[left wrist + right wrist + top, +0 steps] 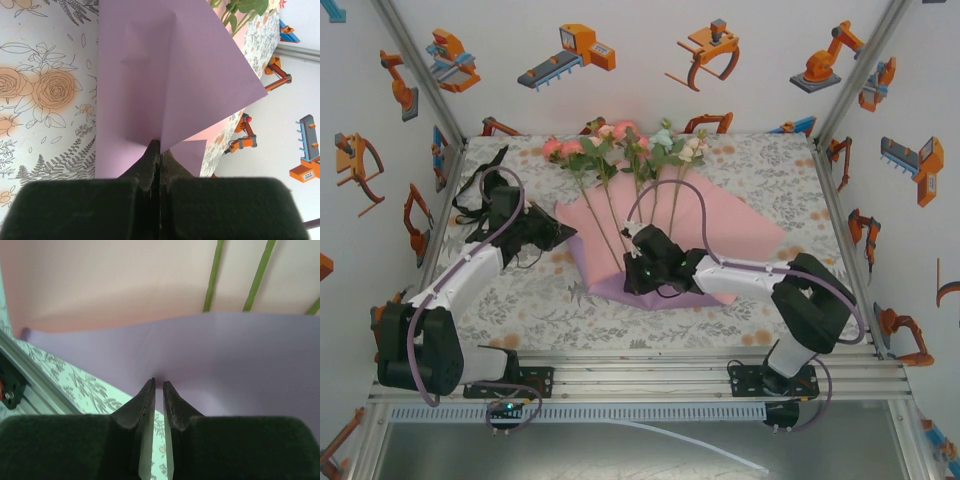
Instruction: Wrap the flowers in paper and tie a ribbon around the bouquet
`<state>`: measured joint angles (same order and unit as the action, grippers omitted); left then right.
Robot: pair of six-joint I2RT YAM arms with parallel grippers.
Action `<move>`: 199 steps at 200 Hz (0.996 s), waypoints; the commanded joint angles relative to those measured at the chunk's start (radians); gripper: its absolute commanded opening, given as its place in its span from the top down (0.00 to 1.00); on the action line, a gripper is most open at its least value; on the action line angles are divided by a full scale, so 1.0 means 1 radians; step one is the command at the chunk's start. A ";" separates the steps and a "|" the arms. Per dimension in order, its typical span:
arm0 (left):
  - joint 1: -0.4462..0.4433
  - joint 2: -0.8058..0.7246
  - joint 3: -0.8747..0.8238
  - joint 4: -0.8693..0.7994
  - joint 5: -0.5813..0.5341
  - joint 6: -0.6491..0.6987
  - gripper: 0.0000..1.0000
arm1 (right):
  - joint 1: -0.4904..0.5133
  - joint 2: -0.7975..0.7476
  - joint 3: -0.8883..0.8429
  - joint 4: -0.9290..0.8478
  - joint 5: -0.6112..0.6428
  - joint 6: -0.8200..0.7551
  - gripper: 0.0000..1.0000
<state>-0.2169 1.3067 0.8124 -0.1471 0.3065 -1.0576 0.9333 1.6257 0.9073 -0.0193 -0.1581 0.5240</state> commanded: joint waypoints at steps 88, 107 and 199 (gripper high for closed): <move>0.005 -0.127 -0.168 0.160 0.116 0.149 1.00 | 0.010 0.167 0.027 0.050 -0.101 0.001 0.75; 0.002 -0.138 -0.165 0.179 0.136 0.150 1.00 | 0.010 0.160 0.033 0.029 -0.106 -0.004 0.74; -0.143 -0.011 -0.028 0.386 0.136 -0.040 1.00 | 0.009 0.200 0.054 0.044 -0.121 -0.024 0.73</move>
<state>-0.3286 1.2564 0.7536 0.1699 0.4465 -1.0401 0.9375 1.7958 0.9516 0.0429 -0.2771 0.5255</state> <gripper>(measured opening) 0.008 0.263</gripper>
